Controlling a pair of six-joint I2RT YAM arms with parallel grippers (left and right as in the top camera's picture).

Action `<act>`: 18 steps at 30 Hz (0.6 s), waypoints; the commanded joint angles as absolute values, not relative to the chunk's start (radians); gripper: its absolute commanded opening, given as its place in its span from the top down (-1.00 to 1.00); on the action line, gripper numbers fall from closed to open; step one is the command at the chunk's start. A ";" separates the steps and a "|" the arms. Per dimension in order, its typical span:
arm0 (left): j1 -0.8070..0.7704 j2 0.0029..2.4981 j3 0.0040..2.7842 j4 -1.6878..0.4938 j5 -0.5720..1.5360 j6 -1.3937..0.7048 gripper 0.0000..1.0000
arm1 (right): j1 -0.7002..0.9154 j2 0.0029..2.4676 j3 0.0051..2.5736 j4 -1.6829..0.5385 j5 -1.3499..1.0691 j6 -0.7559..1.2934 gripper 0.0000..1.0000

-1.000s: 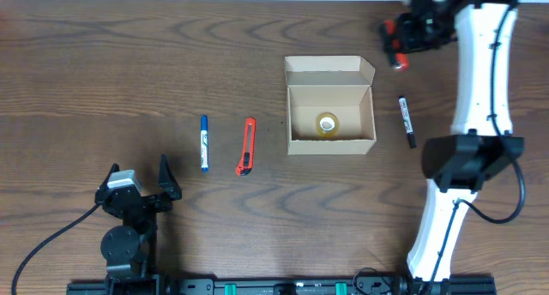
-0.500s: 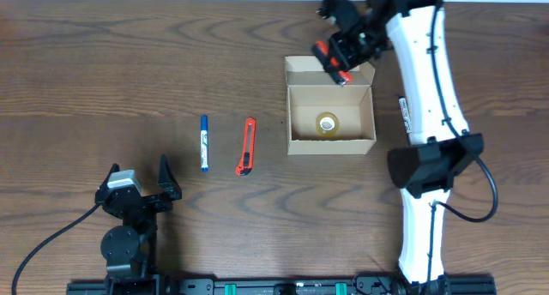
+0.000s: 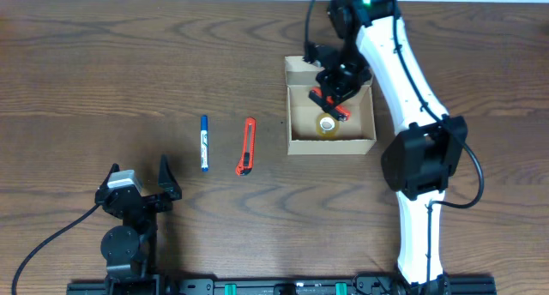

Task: Pack container
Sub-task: 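Carry the stapler into the box and release it beside the tape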

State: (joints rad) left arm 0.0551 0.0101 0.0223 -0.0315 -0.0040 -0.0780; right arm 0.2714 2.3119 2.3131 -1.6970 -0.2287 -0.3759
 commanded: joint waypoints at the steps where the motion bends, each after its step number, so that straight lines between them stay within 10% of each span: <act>1: 0.052 0.004 0.005 -0.075 -0.026 -0.074 -0.91 | 0.230 2.282 2.313 -1.699 -0.252 -0.378 0.98; 18: 0.052 0.004 0.005 -0.075 -0.026 -0.074 -0.91 | 0.254 2.280 2.268 -1.662 -0.284 -0.379 0.97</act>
